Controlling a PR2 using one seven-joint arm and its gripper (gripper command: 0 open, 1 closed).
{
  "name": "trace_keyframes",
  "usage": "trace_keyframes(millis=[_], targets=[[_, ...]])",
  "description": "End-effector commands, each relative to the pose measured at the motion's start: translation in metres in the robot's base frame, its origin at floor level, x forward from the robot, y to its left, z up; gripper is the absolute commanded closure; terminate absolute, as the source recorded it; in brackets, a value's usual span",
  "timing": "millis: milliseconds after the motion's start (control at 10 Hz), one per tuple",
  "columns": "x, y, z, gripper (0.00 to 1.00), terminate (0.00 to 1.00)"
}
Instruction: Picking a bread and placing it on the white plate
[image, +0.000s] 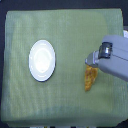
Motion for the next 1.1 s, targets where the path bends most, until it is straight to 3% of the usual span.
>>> trace_keyframes(millis=[0,1000], targets=[[0.004,0.002,-0.054,0.0,0.0],[0.001,0.001,-0.099,0.0,0.0]])
